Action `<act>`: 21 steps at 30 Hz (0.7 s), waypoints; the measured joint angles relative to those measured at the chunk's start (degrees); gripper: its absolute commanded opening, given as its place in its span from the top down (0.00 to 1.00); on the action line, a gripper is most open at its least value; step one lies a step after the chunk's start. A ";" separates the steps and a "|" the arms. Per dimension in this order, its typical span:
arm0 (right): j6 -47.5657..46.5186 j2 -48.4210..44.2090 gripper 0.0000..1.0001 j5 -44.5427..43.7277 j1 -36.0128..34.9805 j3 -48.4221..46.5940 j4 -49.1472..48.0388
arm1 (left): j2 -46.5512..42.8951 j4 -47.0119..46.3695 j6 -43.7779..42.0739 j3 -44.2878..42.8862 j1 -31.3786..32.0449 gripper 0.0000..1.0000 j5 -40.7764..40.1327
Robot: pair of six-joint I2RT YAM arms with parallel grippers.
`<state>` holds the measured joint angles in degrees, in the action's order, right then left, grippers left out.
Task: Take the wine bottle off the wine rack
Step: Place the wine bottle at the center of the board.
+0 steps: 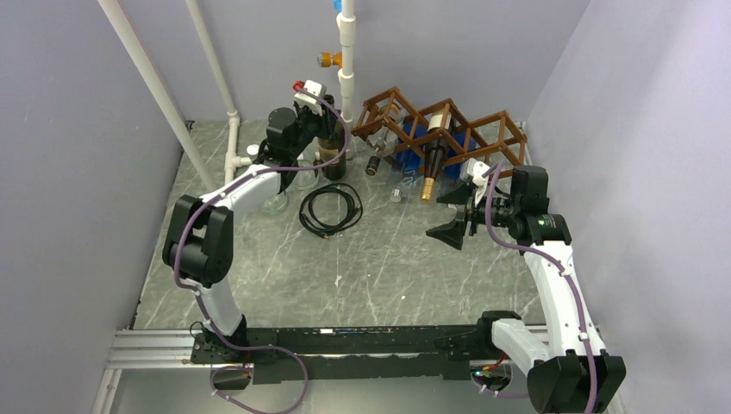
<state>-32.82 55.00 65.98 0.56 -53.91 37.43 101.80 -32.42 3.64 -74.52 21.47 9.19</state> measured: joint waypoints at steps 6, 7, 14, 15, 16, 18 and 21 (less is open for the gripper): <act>-0.15 0.00 0.00 -0.28 0.00 0.00 0.02 | 1.79 0.15 0.00 -0.98 -0.42 1.00 -0.02; -0.17 0.00 0.00 -0.37 0.00 0.00 0.02 | 1.99 0.13 0.00 -1.07 -0.46 1.00 -0.02; -0.24 0.00 0.00 -0.98 -0.87 0.00 0.04 | 2.36 0.02 -0.11 -1.11 -0.46 1.00 -0.04; -0.24 0.00 0.00 -0.98 -1.11 0.00 0.04 | 2.38 -0.07 -0.17 -1.11 -0.46 1.00 -0.04; -0.26 0.00 0.00 -0.96 -1.36 0.00 0.09 | 2.51 -0.33 -0.22 -1.11 -0.46 1.00 -0.02; -0.42 0.00 0.00 -0.96 -1.60 0.00 0.17 | 3.06 -1.18 -0.26 -1.18 -0.46 1.00 -0.02; -0.59 0.00 0.00 -1.01 -1.62 0.00 0.22 | 3.82 -1.27 -0.59 -1.22 -0.46 1.00 -0.02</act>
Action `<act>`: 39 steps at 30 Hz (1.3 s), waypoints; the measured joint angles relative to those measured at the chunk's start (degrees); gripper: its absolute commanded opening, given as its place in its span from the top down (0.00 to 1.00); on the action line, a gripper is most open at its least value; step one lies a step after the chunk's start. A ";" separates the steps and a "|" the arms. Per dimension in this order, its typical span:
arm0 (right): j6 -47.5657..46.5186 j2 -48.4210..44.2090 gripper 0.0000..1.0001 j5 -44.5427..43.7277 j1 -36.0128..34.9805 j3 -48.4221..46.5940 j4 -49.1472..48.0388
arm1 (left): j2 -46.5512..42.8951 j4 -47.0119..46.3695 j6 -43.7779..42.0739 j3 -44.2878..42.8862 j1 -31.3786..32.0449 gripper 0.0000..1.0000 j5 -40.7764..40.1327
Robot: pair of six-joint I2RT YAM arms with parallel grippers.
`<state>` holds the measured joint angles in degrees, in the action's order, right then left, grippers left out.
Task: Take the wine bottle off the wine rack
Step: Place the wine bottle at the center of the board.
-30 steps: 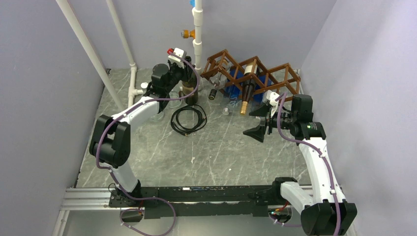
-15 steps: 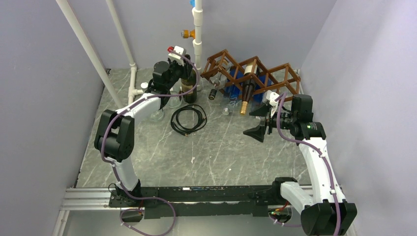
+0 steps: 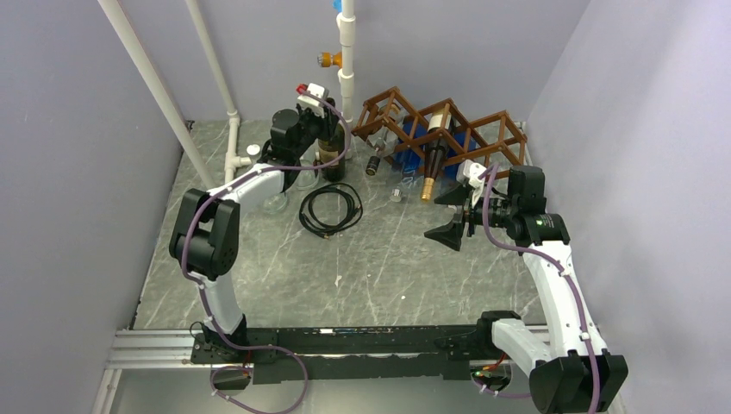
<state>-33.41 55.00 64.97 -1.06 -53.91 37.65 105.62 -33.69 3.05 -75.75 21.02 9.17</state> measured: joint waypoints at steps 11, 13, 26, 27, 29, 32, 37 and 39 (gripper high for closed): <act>-0.09 0.02 0.00 -0.11 0.00 0.00 0.04 | 1.05 -1.05 -0.72 0.02 0.00 0.81 0.00; -0.11 0.02 0.00 -0.11 0.00 0.00 0.07 | 1.05 -1.62 -0.72 0.46 0.00 0.68 -0.02; -0.20 0.02 0.00 -0.15 -0.13 0.00 0.39 | -0.20 -5.97 -0.68 1.18 -0.04 0.22 -0.39; -0.26 0.02 0.00 -0.15 -0.13 0.00 0.46 | -0.61 -5.95 -0.68 1.22 -0.04 0.20 -0.42; -0.33 0.02 0.00 -0.15 -0.13 0.00 0.48 | -1.81 -5.92 -0.66 1.49 -0.04 0.14 -0.42; -0.61 0.02 0.00 -0.17 -0.13 0.00 0.52 | -3.76 -5.53 -0.46 1.55 -0.04 0.01 -0.39; -0.92 0.02 0.00 -0.44 -0.13 0.00 0.90 | -9.03 -2.34 0.26 2.12 -0.04 0.00 -0.04; -0.96 0.02 0.00 -0.59 -0.13 0.00 0.92 | -11.37 -0.42 0.94 2.36 -0.04 0.01 0.22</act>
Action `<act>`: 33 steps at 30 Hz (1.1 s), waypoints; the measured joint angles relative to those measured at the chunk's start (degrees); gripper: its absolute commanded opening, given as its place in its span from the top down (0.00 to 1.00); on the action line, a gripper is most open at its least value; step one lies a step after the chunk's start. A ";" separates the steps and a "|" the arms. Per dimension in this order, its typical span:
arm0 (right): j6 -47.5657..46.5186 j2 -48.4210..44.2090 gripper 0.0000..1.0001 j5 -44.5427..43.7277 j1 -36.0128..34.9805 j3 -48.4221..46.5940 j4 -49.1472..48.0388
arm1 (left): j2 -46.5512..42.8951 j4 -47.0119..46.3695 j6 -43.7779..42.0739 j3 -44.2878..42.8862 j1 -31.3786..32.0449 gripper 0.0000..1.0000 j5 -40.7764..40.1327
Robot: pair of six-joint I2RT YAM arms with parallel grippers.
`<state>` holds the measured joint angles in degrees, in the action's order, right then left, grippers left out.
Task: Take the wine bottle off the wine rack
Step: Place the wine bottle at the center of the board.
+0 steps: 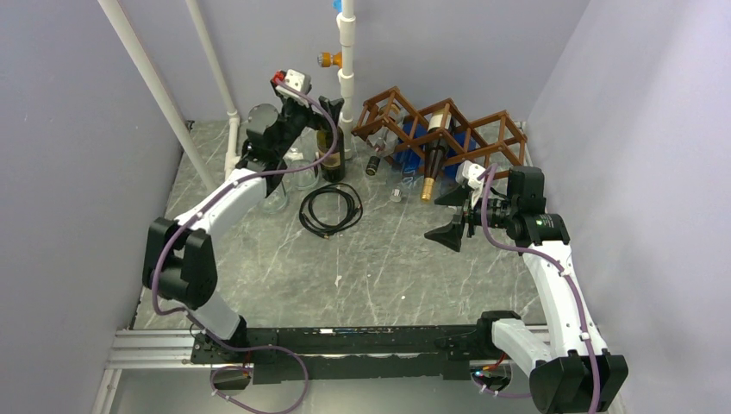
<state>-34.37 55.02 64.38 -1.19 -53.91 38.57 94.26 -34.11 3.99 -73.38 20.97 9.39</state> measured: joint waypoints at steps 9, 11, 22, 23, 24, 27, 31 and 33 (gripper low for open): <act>-0.59 0.04 0.00 -1.22 -0.02 0.00 0.02 | -10.36 13.46 2.80 0.74 0.00 0.00 4.28; -0.76 0.04 0.00 -1.49 -0.02 0.00 0.02 | -12.26 17.20 3.08 0.74 -0.04 0.00 5.46; -2.62 0.07 0.00 -2.84 1.73 0.42 0.15 | -22.80 29.68 4.09 7.19 -0.17 0.00 12.57; -2.93 0.11 0.00 -2.75 2.95 0.42 0.33 | -23.28 30.47 4.02 7.80 -0.17 0.00 13.03; -3.19 0.15 0.00 -2.58 3.76 0.42 0.48 | -23.67 31.06 3.98 8.39 -0.17 0.01 13.42; -4.28 0.59 0.00 -1.62 6.14 0.42 1.16 | -24.76 32.74 3.82 10.23 -0.17 0.01 13.92; -6.16 1.38 0.00 0.42 10.10 0.68 2.29 | -27.89 34.23 3.08 14.03 -0.17 0.00 13.66; -7.13 1.86 0.00 1.16 12.11 0.74 2.80 | -30.21 34.23 2.75 16.17 -0.20 0.00 13.66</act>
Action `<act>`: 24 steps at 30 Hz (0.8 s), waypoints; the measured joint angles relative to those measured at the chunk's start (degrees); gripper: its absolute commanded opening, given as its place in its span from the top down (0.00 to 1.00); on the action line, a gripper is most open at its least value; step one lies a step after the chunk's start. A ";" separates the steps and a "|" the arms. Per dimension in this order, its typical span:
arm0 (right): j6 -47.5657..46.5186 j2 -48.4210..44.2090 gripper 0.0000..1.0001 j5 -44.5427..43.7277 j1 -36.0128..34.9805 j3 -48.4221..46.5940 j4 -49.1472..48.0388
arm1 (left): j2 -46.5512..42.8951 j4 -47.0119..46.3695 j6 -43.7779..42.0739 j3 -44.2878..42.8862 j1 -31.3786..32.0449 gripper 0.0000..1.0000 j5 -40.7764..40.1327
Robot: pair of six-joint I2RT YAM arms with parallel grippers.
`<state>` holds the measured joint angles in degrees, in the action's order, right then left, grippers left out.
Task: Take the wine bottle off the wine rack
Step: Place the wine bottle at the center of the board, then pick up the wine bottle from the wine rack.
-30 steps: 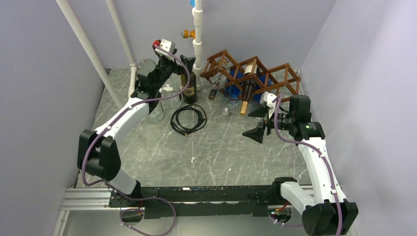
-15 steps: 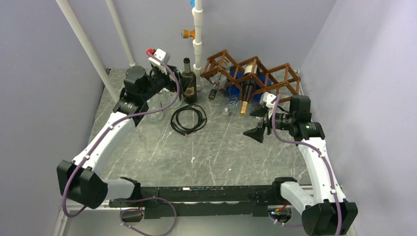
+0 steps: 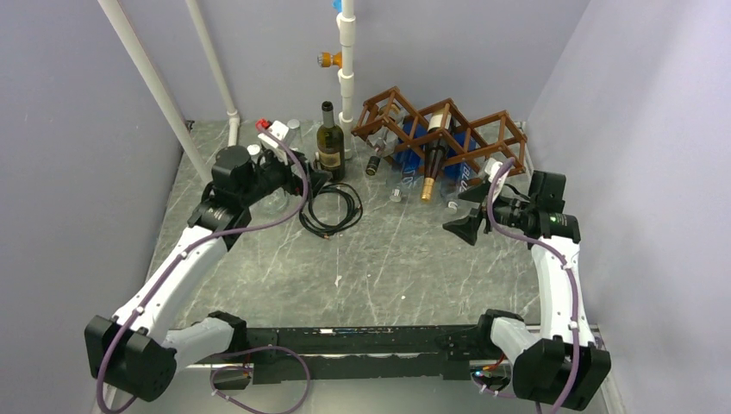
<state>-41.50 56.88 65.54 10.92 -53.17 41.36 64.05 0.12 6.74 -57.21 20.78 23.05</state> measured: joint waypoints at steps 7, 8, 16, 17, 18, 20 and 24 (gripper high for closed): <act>-3.04 0.94 0.00 3.65 7.10 0.42 2.34 | -4.24 -0.37 -0.35 2.62 0.00 0.01 -0.79; -3.34 0.94 0.00 4.24 8.17 0.55 2.51 | -4.26 -0.48 -0.31 2.62 -0.02 0.00 -1.05; -3.17 0.96 0.00 6.71 11.93 2.23 2.32 | -4.22 -1.18 0.44 2.67 -0.02 0.01 -2.75; -2.93 1.03 0.00 6.69 11.91 2.23 2.27 | -4.22 -1.18 0.44 2.67 -0.02 0.00 -3.10; -2.78 1.14 0.00 6.64 11.93 2.23 2.27 | -4.22 -1.16 0.44 2.67 -0.02 0.01 -3.48; -2.40 1.53 0.00 6.40 11.93 2.19 2.43 | -4.22 -1.16 0.42 2.67 -0.02 0.00 -4.24; -2.34 3.28 0.00 4.61 11.93 0.46 5.11 | -4.22 -1.14 0.42 2.67 -0.02 0.01 -5.55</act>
<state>-43.83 60.16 70.15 22.85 -52.71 46.48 59.83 -1.02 7.16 -54.54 20.75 17.50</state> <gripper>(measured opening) 0.994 0.995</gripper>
